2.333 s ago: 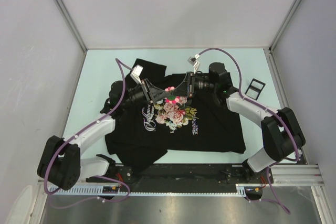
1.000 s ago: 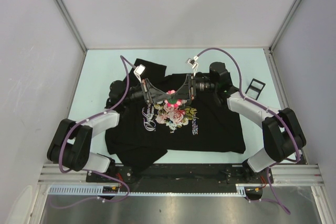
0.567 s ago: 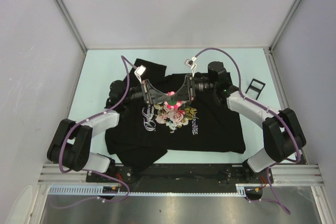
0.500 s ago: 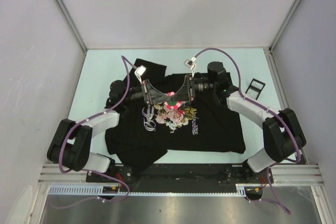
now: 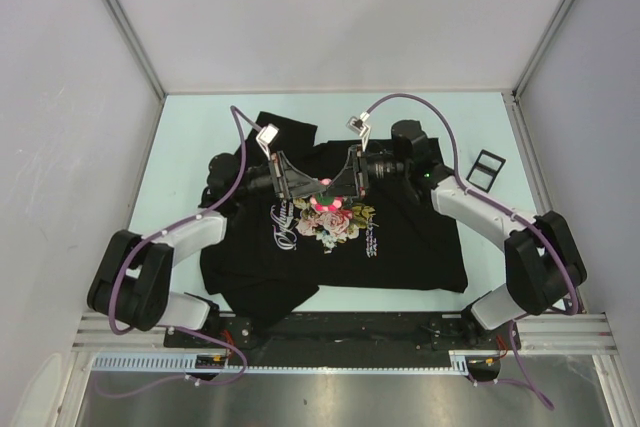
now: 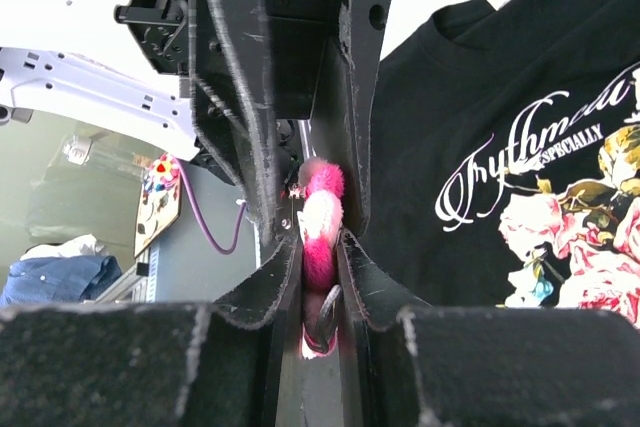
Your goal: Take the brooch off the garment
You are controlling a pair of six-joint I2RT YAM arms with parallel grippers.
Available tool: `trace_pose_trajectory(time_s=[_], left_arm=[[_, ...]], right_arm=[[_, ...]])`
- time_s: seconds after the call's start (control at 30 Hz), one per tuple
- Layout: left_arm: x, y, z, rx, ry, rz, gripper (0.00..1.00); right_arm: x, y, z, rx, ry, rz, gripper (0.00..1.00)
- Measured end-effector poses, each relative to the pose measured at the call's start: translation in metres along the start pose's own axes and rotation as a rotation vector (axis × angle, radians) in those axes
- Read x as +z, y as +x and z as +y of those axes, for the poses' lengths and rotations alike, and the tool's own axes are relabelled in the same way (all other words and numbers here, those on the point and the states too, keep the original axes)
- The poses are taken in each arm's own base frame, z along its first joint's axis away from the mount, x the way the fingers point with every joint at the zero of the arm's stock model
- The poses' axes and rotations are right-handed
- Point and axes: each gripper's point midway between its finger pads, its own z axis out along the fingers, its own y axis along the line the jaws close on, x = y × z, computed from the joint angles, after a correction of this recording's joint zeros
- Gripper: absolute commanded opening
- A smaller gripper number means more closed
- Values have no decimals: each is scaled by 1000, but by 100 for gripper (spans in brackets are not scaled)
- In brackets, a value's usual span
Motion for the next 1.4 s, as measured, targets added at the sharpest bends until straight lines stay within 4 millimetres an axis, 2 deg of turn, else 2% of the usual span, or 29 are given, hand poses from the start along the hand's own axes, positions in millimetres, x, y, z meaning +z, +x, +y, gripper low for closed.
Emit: trace_pose_trajectory(time_s=[0.1,0.2,0.4,0.6,0.9,0.93,1.0,1.1,1.13,1.2,1.27,1.4], left_arm=[[2,0,-5,13,7,-7,50],[1,-2,-9,30,13,-15,53],[-6,-8,-17,70,17,-60,54],[-8,-7,-16,73,27,-76,49],[-1,-1,-15,29,44,-57,21],[-1,0,-15,26,45,-55,11],[0,0,-17,23,53,-53,3],[1,0,-21,29,65,-54,0],[1,1,-21,29,67,-53,0],[2,2,-21,26,66,-49,0],[2,4,-20,12,55,-44,0],[1,6,-17,-9,24,-41,0]], right_arm=[[0,1,-1,10,14,1,0],[-2,0,-3,17,32,-6,0],[-10,-7,-3,32,46,-28,0],[-18,-5,-6,87,60,-43,0],[-24,-4,7,138,36,-62,0],[-24,-4,10,141,32,-66,0],[-25,-5,14,149,20,-73,0],[-26,-6,19,167,3,-81,15],[-27,-5,20,172,3,-82,28],[-28,-4,21,186,3,-83,38],[-29,-2,23,196,4,-84,43],[-36,3,29,207,23,-92,45]])
